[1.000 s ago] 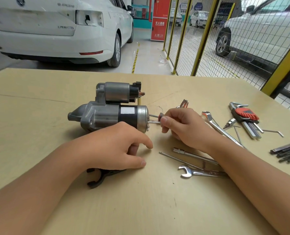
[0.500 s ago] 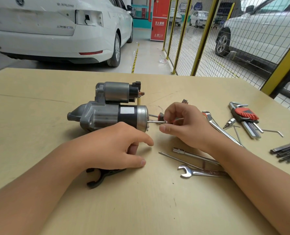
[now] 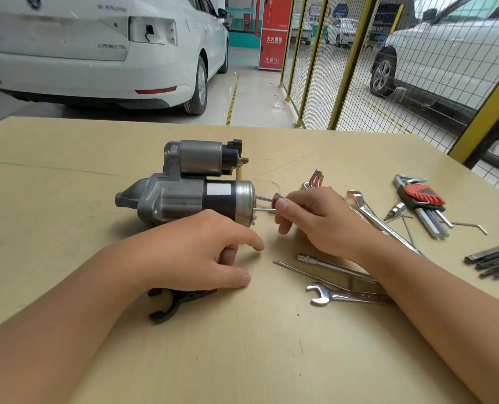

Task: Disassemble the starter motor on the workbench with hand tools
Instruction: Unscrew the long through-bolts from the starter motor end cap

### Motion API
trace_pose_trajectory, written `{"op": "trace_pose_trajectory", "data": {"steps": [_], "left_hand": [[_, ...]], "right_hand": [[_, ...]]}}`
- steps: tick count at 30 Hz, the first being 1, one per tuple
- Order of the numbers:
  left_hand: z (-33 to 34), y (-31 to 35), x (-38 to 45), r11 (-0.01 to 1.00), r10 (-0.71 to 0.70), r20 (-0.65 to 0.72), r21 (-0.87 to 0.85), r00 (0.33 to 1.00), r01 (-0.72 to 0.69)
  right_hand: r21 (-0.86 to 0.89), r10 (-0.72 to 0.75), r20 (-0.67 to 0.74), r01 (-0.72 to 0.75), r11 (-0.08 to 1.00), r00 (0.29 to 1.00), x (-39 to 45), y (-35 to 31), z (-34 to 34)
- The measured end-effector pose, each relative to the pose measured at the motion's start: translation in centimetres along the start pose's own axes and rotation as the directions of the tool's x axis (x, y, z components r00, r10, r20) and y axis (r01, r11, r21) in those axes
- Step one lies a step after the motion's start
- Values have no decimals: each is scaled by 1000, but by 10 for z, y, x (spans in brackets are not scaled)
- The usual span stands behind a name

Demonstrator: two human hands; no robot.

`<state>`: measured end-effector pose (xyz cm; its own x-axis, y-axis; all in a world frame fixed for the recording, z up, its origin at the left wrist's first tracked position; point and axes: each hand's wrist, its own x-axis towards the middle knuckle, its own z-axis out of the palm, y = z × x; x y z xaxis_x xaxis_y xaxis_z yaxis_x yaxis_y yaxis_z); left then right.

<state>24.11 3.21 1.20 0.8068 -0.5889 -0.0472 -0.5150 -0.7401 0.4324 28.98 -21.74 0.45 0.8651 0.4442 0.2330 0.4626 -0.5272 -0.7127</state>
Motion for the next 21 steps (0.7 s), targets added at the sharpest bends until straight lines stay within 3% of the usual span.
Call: {"op": "trace_pose_trajectory", "data": {"steps": [6,11,18,21], "left_hand": [[-1,0,0,1000,0,2,-8,1000,0],[-2,2,0,1000,6,-3,-14,1000,-6],[-8,3,-8,1000,-18,73,6,997,17],[-13,2,-11,999,-50,130,13,990,49]], "right_hand": [[16,-49,-146,52,999,988,0,0,2],[-56,-21,-18,20,998,1000,0,-3,0],[-4,-63,-167,63,998,984,-1,-4,1],[5,-20,-121,21,1000,992,-1,-3,-1]]}}
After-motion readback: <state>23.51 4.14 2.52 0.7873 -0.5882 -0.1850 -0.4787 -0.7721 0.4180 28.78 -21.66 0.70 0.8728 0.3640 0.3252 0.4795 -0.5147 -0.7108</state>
